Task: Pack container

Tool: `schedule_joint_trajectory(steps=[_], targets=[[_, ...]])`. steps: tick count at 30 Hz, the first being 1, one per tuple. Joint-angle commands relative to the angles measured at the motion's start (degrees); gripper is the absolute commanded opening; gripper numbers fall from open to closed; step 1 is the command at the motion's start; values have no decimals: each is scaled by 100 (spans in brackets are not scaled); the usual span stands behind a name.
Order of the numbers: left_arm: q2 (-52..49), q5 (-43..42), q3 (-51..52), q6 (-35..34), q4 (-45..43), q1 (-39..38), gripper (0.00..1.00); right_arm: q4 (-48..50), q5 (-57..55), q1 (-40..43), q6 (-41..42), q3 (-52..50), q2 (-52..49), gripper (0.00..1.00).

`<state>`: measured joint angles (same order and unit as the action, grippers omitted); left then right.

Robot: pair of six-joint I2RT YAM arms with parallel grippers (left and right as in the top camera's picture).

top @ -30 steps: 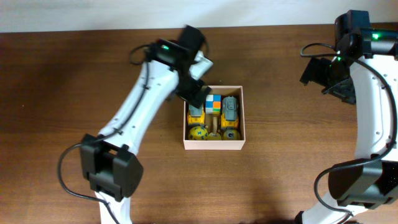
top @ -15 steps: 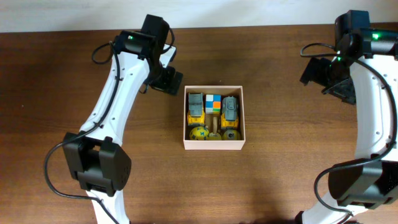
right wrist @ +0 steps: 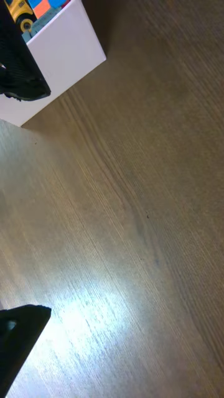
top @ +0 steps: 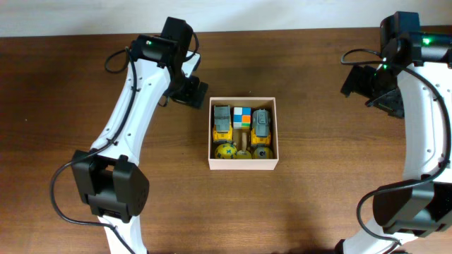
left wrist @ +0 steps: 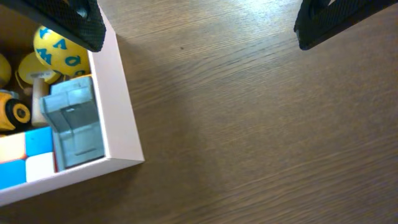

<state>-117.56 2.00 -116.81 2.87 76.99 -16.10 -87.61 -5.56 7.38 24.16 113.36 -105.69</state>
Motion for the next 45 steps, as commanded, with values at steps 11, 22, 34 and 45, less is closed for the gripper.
schedule_joint_trajectory(steps=[11, 22, 34, 45], targets=[[1860, -72, -98, 24, -1937, 697, 99, 9, -52, 15, 11, 66, 70, 99], [4009, -323, 1917, 173, -3987, 1292, 99, 9, -52, 15, 11, 66, 70, 99], [6863, -546, 6502, 238, -6177, 1515, 99, 9, -52, 15, 11, 66, 70, 99], [9331, -828, 9560, 236, -6776, 1515, 99, 9, -52, 15, 11, 66, 70, 99]])
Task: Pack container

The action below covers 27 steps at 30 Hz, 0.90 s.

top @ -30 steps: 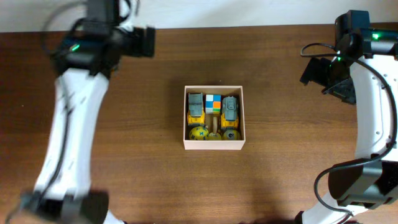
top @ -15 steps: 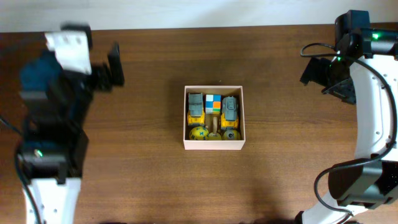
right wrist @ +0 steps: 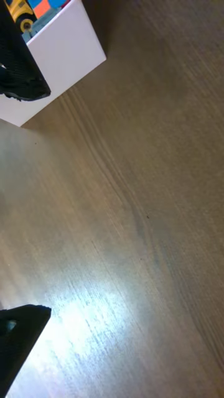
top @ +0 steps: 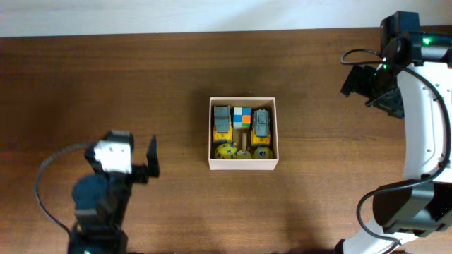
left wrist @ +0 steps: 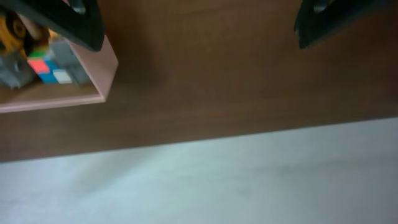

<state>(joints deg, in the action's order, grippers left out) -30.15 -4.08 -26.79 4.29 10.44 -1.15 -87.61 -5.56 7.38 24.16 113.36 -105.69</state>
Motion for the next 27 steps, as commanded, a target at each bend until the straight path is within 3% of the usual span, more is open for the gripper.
schedule_joint_trajectory(steps=[1, 12, 27], targets=[[822, -243, 780, 96, -164, 17, 99, 9, -52, 15, 11, 66, 70, 99], [2448, -409, 2430, 96, -682, 15, 99, 9, -52, 15, 11, 66, 70, 99], [2988, -275, 2629, 570, -638, 20, 99, 9, -52, 15, 11, 66, 70, 99]])
